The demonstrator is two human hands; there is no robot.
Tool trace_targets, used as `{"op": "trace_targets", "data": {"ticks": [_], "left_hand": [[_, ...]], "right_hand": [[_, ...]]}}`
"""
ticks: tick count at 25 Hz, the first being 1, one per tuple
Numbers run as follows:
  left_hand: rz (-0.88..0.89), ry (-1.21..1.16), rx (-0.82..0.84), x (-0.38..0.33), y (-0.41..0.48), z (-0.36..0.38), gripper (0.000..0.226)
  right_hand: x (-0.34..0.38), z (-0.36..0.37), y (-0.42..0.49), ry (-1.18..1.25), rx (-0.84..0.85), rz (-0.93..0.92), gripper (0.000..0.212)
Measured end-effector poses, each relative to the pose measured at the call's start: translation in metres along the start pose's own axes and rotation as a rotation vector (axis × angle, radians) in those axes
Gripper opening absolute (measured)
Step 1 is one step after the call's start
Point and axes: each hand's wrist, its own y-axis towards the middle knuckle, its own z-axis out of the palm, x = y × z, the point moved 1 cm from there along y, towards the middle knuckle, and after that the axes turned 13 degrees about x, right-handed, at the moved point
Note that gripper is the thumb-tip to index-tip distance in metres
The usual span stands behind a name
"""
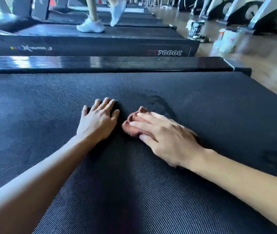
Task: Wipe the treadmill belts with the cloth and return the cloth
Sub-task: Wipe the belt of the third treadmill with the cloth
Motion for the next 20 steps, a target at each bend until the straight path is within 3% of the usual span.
{"op": "trace_targets", "data": {"ticks": [3,7,10,14,18,20], "left_hand": [[0.005,0.01,0.008,0.002,0.002,0.001,0.051],[0.013,0.029,0.005,-0.001,0.0,-0.001,0.049],[0.026,0.036,-0.027,0.002,0.001,0.001,0.046],[0.044,0.065,-0.029,0.008,0.006,0.006,0.047],[-0.002,0.031,0.008,0.002,0.004,0.004,0.05],[0.02,0.032,-0.021,0.0,0.003,0.004,0.048]], "right_hand": [[-0.035,-0.01,-0.032,0.055,0.002,0.088,0.043],[-0.049,-0.01,0.059,0.042,-0.056,0.329,0.044],[-0.013,-0.005,0.08,0.045,-0.066,0.227,0.045],[-0.013,-0.002,0.003,0.062,-0.061,0.051,0.044],[-0.064,-0.013,0.059,0.064,-0.054,0.319,0.044],[-0.047,-0.011,0.098,0.076,-0.049,0.336,0.045]]}}
